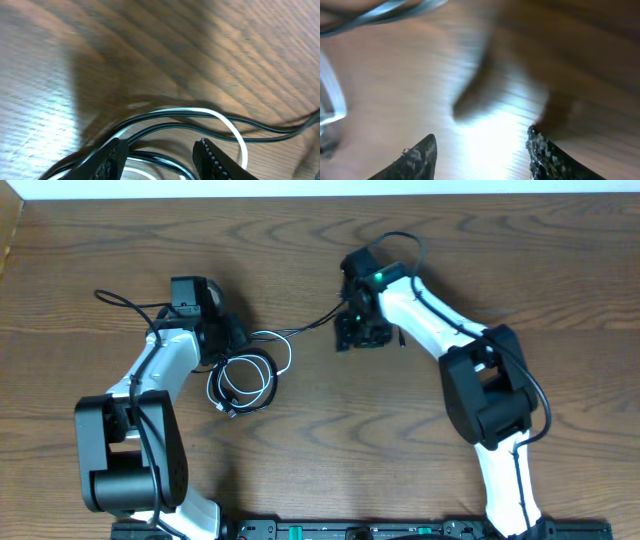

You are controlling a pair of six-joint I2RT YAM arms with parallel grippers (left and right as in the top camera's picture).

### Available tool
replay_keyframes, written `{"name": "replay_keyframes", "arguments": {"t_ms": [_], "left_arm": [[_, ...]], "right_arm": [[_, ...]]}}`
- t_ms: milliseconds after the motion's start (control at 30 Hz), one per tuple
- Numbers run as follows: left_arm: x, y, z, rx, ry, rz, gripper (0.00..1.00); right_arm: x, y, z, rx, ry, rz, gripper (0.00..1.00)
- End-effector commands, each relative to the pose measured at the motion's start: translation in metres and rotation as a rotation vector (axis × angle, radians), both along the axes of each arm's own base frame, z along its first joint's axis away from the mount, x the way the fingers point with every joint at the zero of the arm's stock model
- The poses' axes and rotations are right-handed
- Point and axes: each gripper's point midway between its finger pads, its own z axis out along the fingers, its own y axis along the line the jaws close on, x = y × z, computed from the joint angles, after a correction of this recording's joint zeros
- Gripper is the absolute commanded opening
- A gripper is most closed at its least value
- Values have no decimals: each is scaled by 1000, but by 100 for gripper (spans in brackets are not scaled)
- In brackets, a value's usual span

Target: Untangle cables

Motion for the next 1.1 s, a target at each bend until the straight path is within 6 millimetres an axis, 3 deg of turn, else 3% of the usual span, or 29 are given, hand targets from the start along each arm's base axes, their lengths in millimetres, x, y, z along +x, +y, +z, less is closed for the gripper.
{"name": "replay_keyframes", "arguments": {"t_ms": [0, 300, 467, 567, 600, 667, 867, 967, 1067], "left_arm": [[-5, 21, -6, 41, 28, 56, 48], [-25, 68, -11, -11, 112, 271, 48], [-26, 69, -10, -55, 110, 279, 48], [-26, 69, -10, -55, 110, 279, 48], [-26, 69, -10, -55, 110, 279, 48], [-26, 69, -10, -55, 110, 279, 48], [-26, 69, -10, -55, 110, 279, 48], [-26, 69, -10, -54, 110, 279, 48], [-26, 69, -10, -54, 109, 279, 48]], "right_arm": [[-38, 56, -1, 184, 70, 199, 58], [-89, 136, 0, 208, -53, 412, 58], [-100, 161, -6, 117, -205, 482, 54], [-101, 175, -6, 68, -315, 504, 35], [-100, 178, -7, 53, -347, 507, 16], [-98, 184, -8, 26, -406, 509, 1], [-93, 194, -21, -6, -481, 505, 1], [-89, 188, -30, -32, -467, 481, 1], [-86, 193, -15, 12, -470, 475, 1]]}}
